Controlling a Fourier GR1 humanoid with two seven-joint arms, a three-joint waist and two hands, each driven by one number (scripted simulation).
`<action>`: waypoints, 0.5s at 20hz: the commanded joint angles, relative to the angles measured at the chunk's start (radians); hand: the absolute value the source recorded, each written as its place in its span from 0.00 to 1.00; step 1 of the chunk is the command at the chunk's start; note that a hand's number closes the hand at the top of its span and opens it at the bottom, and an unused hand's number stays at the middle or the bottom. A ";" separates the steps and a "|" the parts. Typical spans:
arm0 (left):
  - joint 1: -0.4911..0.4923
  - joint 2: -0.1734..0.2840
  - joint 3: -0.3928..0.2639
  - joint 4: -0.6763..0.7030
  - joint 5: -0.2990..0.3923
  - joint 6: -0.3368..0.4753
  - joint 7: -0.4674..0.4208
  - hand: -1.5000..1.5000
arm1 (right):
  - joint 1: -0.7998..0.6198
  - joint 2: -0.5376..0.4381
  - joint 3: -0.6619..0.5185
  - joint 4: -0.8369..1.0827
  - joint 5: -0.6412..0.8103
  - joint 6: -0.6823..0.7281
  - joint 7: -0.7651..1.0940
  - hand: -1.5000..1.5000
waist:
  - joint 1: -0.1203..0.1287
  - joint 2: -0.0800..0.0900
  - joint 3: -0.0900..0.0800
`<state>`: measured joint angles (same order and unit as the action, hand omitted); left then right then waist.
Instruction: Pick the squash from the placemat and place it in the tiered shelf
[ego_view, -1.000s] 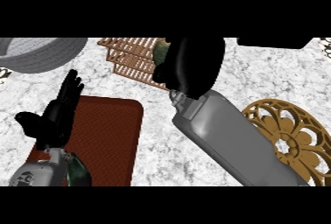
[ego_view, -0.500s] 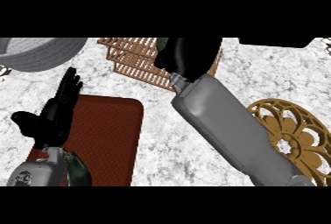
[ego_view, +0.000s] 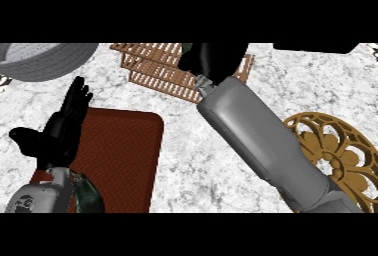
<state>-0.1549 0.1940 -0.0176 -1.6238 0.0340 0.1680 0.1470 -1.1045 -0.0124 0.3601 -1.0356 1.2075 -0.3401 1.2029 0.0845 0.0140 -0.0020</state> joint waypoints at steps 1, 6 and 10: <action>-0.006 -0.003 -0.004 -0.008 -0.006 0.005 0.010 0.50 | -0.041 0.012 -0.055 0.035 0.014 -0.190 0.221 1.00 | -0.003 -0.001 0.001; -0.016 -0.004 0.002 -0.002 0.001 0.001 0.011 0.50 | 0.008 0.012 -0.081 0.099 -0.089 -0.282 0.163 0.00 | 0.008 0.005 0.001; -0.007 -0.019 -0.010 -0.010 -0.013 0.016 0.011 0.50 | -0.039 0.012 -0.089 0.154 -0.151 -0.343 0.121 0.00 | 0.006 0.001 0.001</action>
<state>-0.1618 0.1838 -0.0214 -1.6331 0.0289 0.1756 0.1569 -1.1138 -0.0106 0.2646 -0.9204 1.1158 -0.5345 1.1429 0.0906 0.0170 -0.0007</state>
